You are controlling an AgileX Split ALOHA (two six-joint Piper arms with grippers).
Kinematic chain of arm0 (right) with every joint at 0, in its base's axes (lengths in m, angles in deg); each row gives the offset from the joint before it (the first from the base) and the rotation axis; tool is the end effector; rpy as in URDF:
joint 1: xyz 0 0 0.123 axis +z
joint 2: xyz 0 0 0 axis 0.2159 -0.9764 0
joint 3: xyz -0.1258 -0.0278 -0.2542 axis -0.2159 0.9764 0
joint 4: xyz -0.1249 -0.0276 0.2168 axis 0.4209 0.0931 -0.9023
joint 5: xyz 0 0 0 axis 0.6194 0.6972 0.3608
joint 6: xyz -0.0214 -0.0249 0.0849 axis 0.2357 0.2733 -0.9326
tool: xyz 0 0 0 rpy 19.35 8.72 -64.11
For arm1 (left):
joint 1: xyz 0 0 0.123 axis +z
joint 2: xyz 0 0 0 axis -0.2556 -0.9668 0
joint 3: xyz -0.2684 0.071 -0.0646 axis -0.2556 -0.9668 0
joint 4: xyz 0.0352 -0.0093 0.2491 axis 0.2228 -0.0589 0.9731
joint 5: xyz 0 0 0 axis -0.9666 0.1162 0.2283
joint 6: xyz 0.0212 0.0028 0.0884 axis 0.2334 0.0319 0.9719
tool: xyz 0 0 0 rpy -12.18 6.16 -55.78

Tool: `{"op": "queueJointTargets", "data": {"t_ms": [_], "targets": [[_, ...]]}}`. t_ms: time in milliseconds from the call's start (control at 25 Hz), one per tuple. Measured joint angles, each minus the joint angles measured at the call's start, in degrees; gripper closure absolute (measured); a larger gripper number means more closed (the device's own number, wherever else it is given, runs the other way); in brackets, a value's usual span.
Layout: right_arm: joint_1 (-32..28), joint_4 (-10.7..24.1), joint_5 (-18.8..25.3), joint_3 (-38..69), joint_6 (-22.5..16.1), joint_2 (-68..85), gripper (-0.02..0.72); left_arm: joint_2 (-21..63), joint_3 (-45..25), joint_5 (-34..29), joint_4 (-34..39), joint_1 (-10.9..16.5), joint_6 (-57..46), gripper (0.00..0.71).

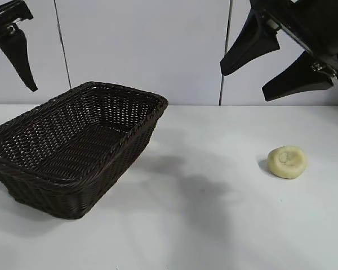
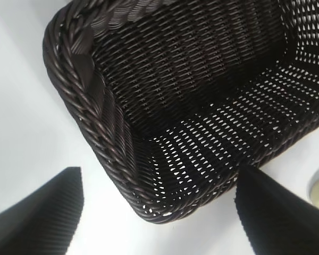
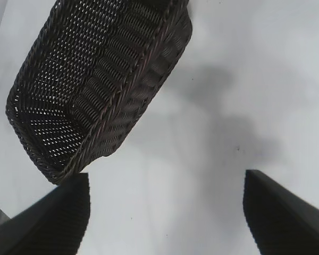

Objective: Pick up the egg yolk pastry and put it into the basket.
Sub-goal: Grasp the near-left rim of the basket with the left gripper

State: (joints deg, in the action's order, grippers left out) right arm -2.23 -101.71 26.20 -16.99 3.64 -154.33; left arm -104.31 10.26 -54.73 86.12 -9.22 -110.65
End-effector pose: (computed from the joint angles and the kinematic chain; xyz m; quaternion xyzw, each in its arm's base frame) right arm 0.2826 0.0941 0.2703 -0.0833 0.9216 0.2750 0.2608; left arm 0.2646 -0.1128 0.2705 -0.3619 0.9100 -0.1255 0.1590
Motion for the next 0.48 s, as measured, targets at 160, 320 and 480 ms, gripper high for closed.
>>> {"op": "queueJointTargets", "data": {"t_ms": [160,320,480], "targets": [[0.00,0.18,0.07,0.00,0.00,0.00,0.136,0.00,-3.44,1.77,0.29,0.00,-1.47,0.139],[0.00,0.28,0.07,0.00,0.00,0.00,0.136,0.00,-7.96,7.21,0.47,0.00,-2.86,0.139],[0.00,0.28,0.07,0.00,0.00,0.00,0.136,-0.93,-11.03,11.33,0.52,0.18,-3.88,0.139]]}}
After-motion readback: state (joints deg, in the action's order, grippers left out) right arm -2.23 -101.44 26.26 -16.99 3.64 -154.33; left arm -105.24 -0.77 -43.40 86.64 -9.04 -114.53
